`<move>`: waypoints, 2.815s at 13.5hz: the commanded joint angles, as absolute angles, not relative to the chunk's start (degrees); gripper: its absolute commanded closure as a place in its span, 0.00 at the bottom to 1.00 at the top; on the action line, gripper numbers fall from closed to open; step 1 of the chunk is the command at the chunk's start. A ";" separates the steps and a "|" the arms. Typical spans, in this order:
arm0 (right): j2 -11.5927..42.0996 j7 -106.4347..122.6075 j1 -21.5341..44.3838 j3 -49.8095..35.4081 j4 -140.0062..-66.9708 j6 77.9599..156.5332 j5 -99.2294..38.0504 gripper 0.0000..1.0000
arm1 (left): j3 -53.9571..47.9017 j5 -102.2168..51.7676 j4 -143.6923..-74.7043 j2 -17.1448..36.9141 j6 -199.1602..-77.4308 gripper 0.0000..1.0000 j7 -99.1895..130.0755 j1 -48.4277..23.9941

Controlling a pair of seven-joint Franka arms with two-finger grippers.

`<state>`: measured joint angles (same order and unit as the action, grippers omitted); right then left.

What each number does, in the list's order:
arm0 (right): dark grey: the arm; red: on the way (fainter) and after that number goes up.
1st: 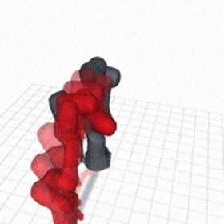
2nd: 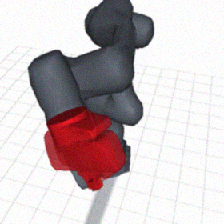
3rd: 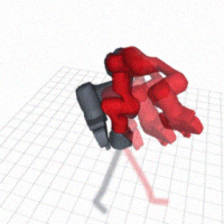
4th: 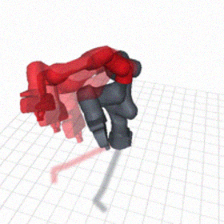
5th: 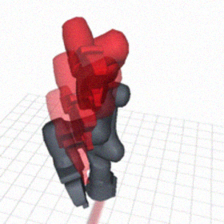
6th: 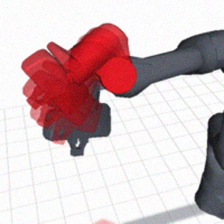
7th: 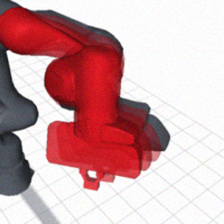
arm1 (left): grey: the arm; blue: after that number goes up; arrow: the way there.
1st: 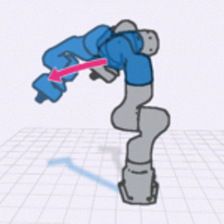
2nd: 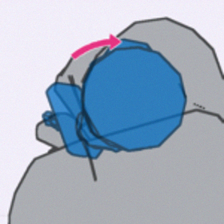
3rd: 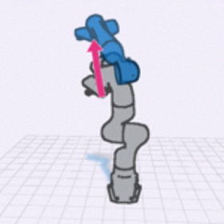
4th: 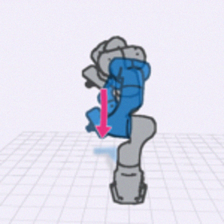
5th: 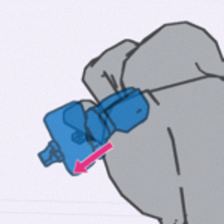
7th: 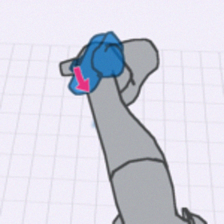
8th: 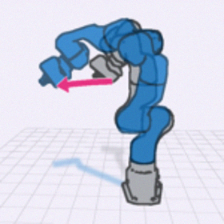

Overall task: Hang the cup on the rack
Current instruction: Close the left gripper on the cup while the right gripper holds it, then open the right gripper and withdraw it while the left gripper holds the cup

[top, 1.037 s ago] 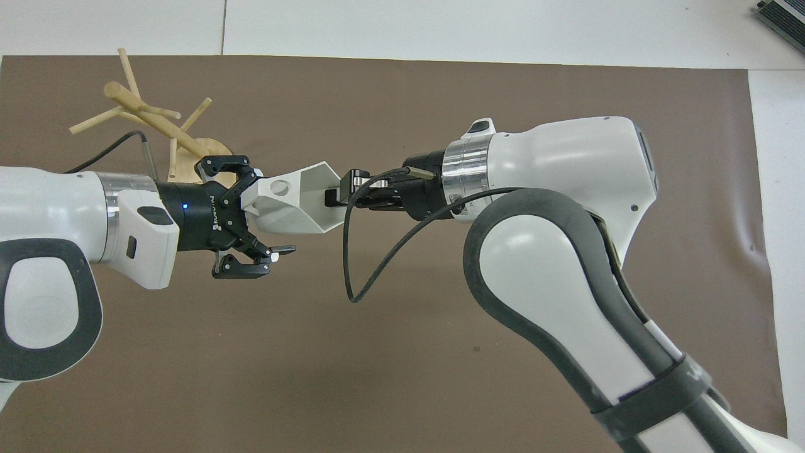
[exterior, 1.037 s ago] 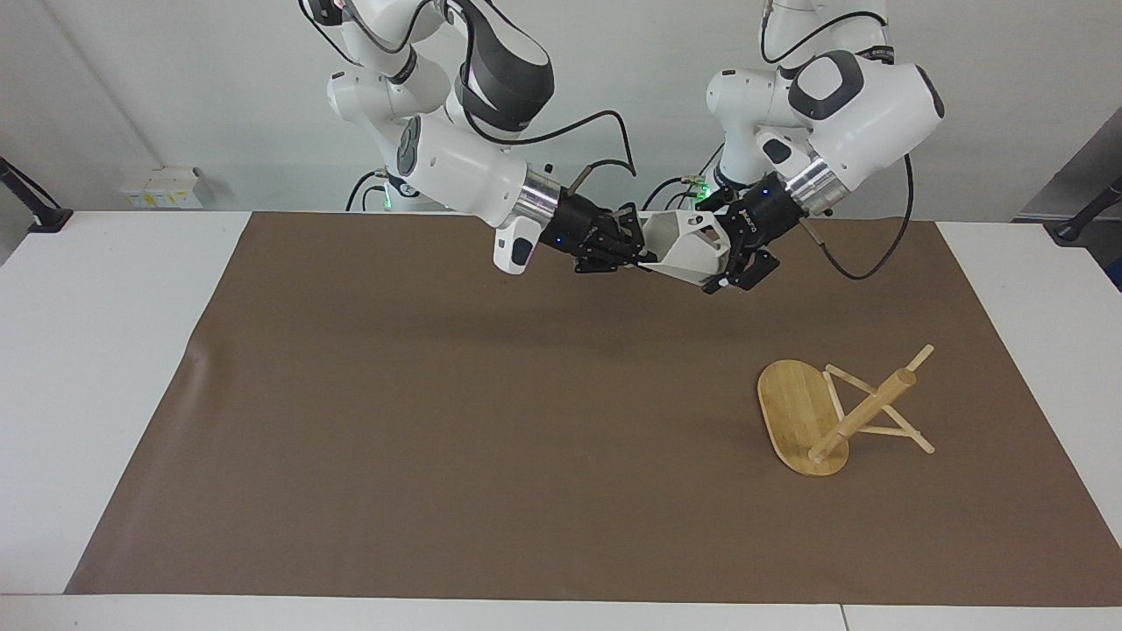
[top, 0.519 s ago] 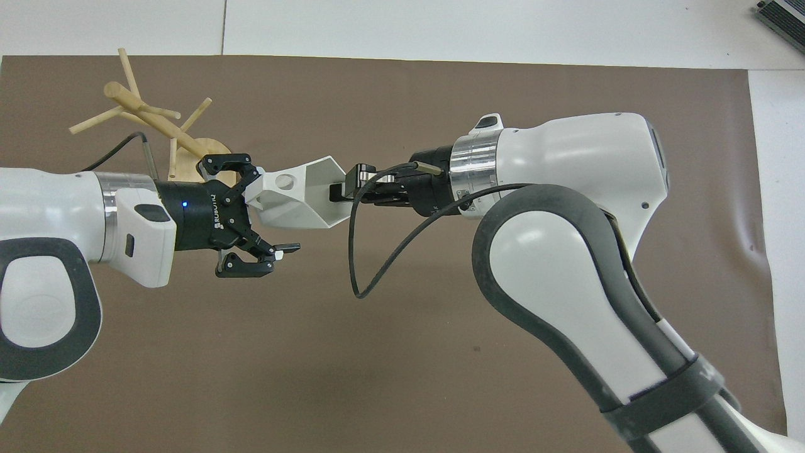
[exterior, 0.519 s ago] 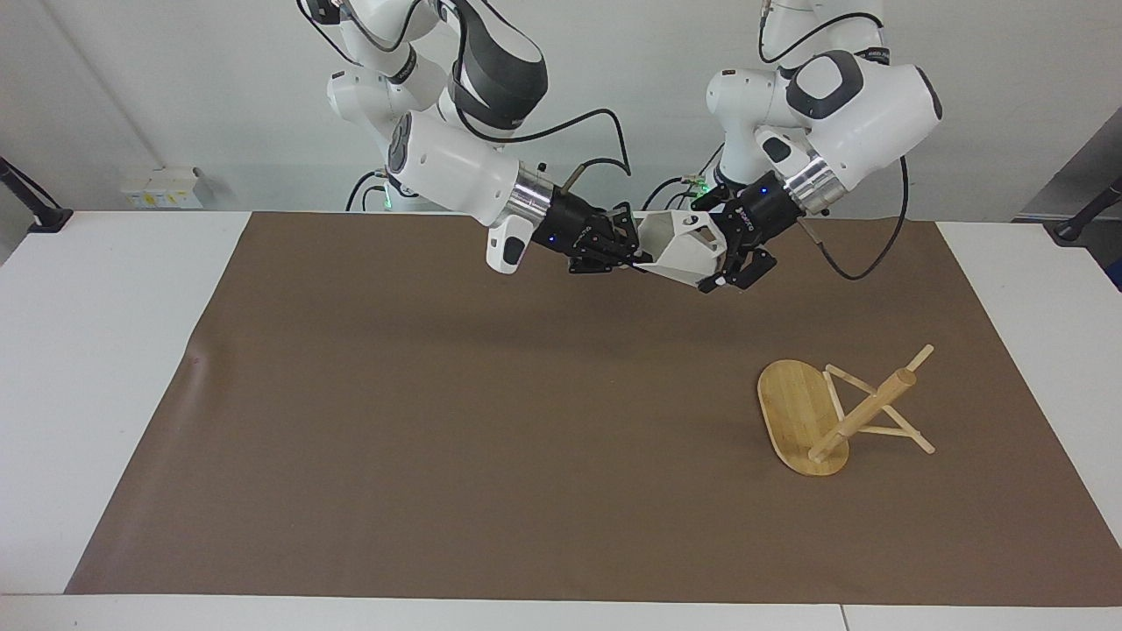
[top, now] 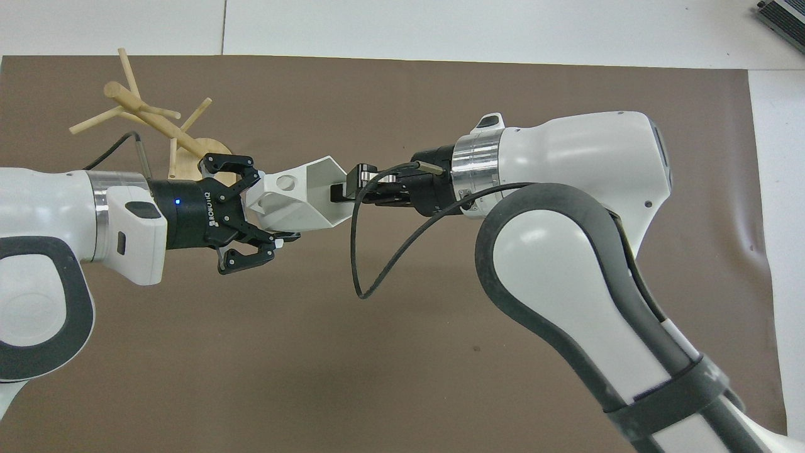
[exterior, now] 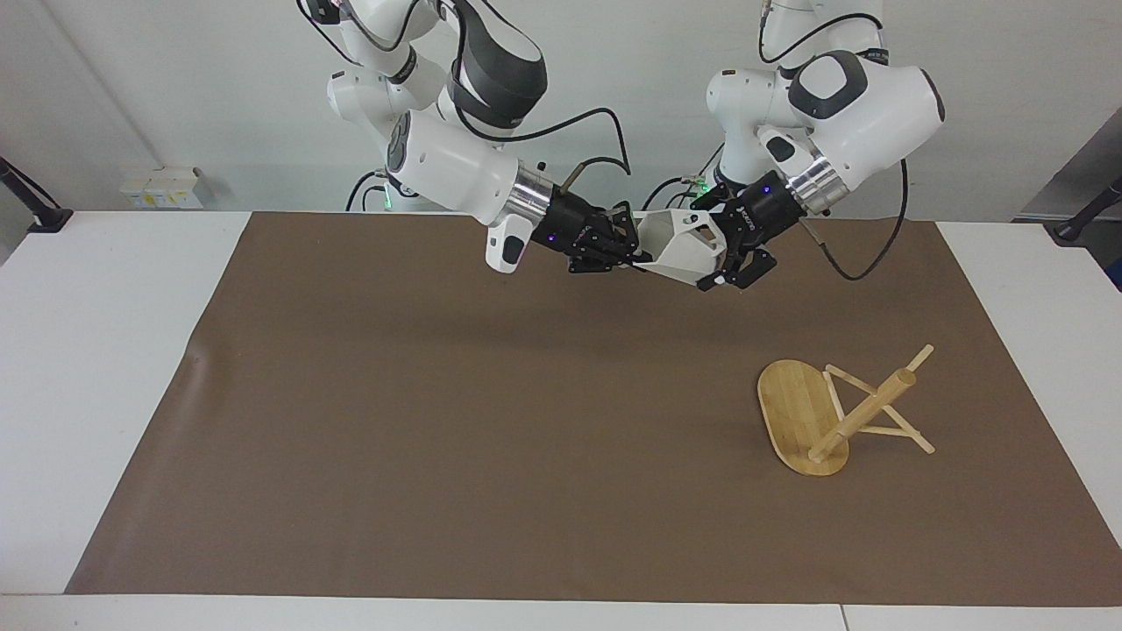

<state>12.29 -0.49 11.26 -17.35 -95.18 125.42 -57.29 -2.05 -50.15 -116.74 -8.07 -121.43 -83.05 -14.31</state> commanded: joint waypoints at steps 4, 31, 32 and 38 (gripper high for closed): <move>11.87 0.53 10.28 -17.49 -95.01 125.33 -58.45 1.00 | -1.49 -51.50 -118.30 -9.93 -119.62 1.00 -82.35 -13.89; 4.66 0.88 -8.59 -16.26 -99.49 123.93 -24.62 0.00 | -1.93 -35.42 -125.15 -9.05 -142.01 1.00 -55.20 -12.48; 4.48 1.14 -9.31 -16.26 -99.84 123.66 -22.09 0.00 | -1.93 -35.42 -125.94 -8.53 -143.60 1.00 -55.11 -12.48; 3.34 1.32 -15.73 -16.17 -100.28 112.95 -9.43 0.00 | -1.85 -35.42 -125.51 -4.49 -147.48 1.00 -54.24 -12.39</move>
<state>5.28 1.31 -13.74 -15.50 -98.65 115.17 -12.69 -2.22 -36.64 -125.48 -4.80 -145.74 -56.26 -11.73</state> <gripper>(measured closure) 0.000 0.304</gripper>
